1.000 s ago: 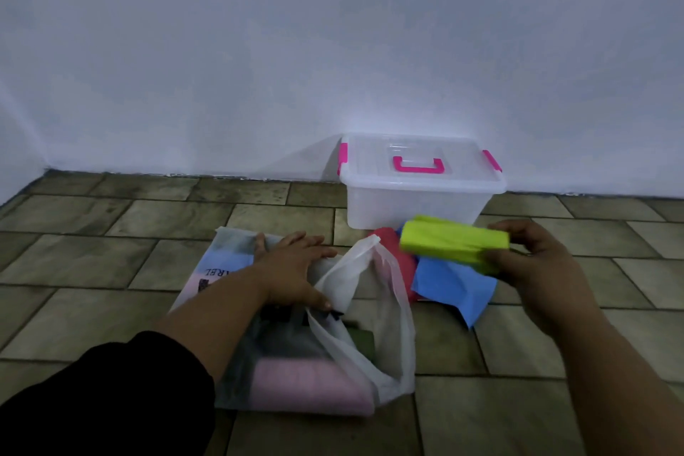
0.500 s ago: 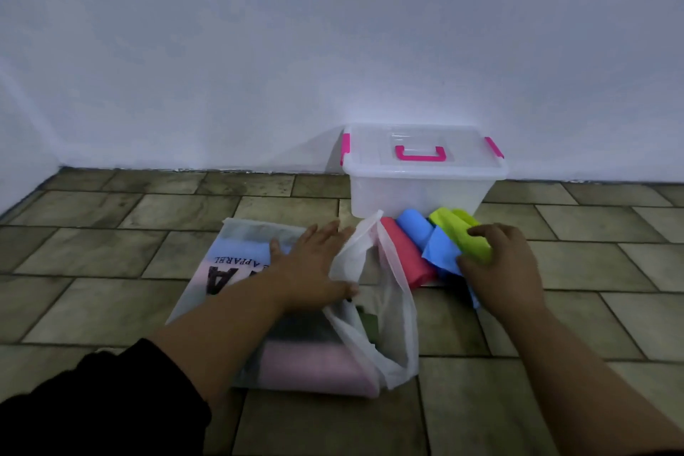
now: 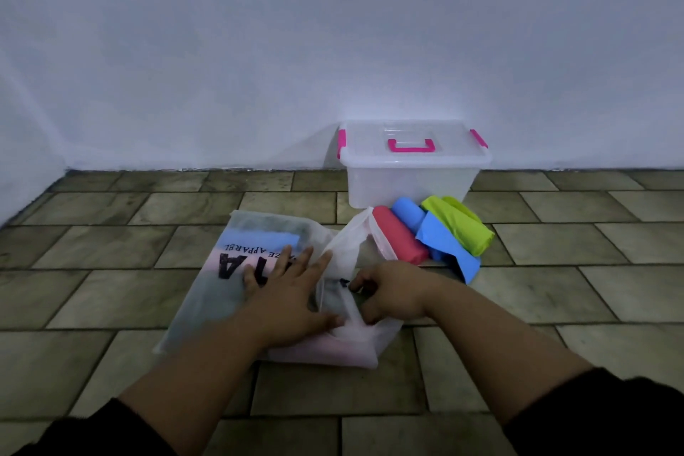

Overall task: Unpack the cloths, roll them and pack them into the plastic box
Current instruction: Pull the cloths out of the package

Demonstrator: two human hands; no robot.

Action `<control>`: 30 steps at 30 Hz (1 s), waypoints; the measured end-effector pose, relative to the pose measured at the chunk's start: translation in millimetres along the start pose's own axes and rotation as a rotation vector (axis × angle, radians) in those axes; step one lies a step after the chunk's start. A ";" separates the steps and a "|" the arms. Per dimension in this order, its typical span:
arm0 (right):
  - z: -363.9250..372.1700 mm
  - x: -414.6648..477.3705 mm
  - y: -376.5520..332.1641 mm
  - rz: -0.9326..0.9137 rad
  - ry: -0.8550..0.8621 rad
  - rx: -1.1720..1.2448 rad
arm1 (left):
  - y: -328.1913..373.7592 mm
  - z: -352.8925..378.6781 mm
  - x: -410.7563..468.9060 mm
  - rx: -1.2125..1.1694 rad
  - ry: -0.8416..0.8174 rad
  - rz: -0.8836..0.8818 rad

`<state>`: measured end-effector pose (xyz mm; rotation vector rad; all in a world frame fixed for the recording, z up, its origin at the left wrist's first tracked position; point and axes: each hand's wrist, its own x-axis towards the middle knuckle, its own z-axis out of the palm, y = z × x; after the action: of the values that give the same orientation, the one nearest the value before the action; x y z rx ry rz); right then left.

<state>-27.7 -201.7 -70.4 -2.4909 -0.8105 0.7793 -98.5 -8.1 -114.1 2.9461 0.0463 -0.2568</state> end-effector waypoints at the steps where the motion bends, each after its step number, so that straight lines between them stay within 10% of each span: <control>1: 0.1 -1.1 0.9 0.006 0.021 0.070 | -1.1 0.9 -0.1 -0.012 0.009 0.003; 14: -67.8 -49.3 105.3 0.073 0.776 1.088 | -5.5 9.5 5.8 -0.057 0.058 0.028; 18: -46.9 -13.7 102.6 0.270 1.064 0.702 | -3.4 5.3 2.9 -0.088 0.047 0.026; 25: -31.6 -6.6 77.2 0.323 0.991 0.035 | 0.7 -2.9 -4.1 -0.109 0.012 0.037; 30: 9.2 -36.8 14.6 -0.043 0.588 0.257 | -4.2 -10.6 -7.5 -0.061 -0.106 0.121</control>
<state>-52.4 -234.0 -71.1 -2.2710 -0.5084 0.0999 -104.3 -2.0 -103.3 2.8559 -0.1356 -0.3853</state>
